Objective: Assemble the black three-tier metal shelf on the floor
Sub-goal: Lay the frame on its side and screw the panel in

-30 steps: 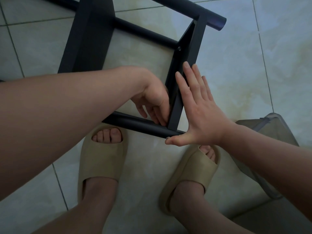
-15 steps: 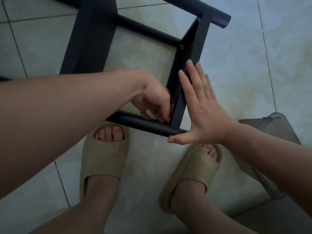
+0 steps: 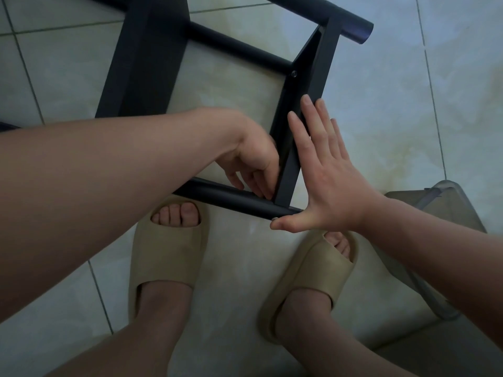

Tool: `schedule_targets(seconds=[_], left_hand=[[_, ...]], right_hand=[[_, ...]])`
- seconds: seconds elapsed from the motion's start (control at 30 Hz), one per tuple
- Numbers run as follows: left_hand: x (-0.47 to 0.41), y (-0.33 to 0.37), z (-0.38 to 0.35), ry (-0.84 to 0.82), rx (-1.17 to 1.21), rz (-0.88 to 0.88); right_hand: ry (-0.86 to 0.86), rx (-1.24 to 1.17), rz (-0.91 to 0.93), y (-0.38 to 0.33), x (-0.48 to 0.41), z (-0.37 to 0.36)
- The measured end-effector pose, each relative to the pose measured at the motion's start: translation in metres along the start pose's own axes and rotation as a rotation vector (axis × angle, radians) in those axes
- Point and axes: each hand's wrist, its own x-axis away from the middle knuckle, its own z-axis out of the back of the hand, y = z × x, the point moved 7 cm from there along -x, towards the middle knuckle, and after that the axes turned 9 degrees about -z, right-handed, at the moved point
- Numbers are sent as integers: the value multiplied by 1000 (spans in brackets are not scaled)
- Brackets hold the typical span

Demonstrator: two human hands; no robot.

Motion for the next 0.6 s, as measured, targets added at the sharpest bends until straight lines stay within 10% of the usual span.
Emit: schedule_targets(seconds=[0.6], left_hand=[[3,-3,0,-26,-8,54]], right_hand=[[18,-6,4,1,0,-2]])
